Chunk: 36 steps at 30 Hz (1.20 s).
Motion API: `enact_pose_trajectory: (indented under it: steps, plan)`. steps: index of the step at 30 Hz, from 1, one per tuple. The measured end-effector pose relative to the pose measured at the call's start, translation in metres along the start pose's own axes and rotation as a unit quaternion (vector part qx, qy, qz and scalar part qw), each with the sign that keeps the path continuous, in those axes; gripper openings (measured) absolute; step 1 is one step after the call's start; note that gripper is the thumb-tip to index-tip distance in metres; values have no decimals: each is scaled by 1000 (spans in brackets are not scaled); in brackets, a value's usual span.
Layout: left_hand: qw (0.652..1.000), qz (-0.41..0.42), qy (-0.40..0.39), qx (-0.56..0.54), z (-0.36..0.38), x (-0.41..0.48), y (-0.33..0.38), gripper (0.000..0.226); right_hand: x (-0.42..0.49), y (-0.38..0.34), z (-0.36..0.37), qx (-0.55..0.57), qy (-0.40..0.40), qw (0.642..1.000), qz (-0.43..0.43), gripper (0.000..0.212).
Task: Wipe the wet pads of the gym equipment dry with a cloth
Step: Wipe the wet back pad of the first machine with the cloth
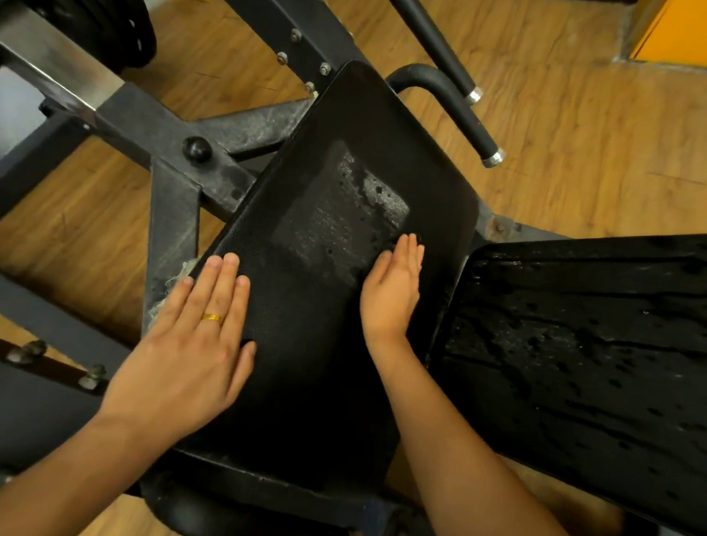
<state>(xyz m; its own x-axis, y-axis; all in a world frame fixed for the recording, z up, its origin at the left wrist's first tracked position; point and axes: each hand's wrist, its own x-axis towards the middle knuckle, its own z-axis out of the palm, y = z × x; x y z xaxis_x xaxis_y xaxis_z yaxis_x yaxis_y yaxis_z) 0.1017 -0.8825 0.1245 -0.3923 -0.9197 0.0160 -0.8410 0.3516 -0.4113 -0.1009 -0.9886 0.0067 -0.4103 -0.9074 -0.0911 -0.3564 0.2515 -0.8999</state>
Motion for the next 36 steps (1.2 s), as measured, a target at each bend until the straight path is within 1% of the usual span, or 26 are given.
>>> enact_pose_trajectory:
  steps: [2, 5, 7, 12, 15, 19, 24, 28, 31, 36]
  plan:
    - [1000, -1, -5, -3, -1, 0, 0, 74, 22, -7, 2, -6, 15, 999, 30, 49]
    - [1000, -3, -6, 1, -2, 1, 0, 74, 24, -8, 1, -15, 10, 999, 32, 50]
    - [1000, -2, -7, 1, -2, 1, 1, 74, 8, -5, -5, -4, -11, 1000, 27, 52]
    - [1000, -1, -1, -2, -2, 0, 0, 73, -73, 7, -14, 4, -48, 999, -14, 53]
    - [1000, -3, 0, -3, -2, 1, 0, 73, -86, 13, -12, 8, -54, 998, -24, 53]
    - [1000, -1, 0, -1, -1, 0, 0, 73, -43, 9, -7, 0, -37, 999, -29, 52]
    - [1000, -2, 0, -2, 0, 1, 0, 73, 46, -3, -5, -10, -19, 999, -31, 51]
    - [1000, -2, -2, -2, -1, 1, 0, 73, 90, -11, -11, -31, -39, 998, -26, 51]
    - [1000, -3, 1, -4, -1, 0, 0, 73, 75, -6, -14, -30, -48, 998, -42, 51]
    - [1000, -3, 0, -4, -1, 0, 0, 73, -7, 19, -15, -16, -60, 996, -67, 50]
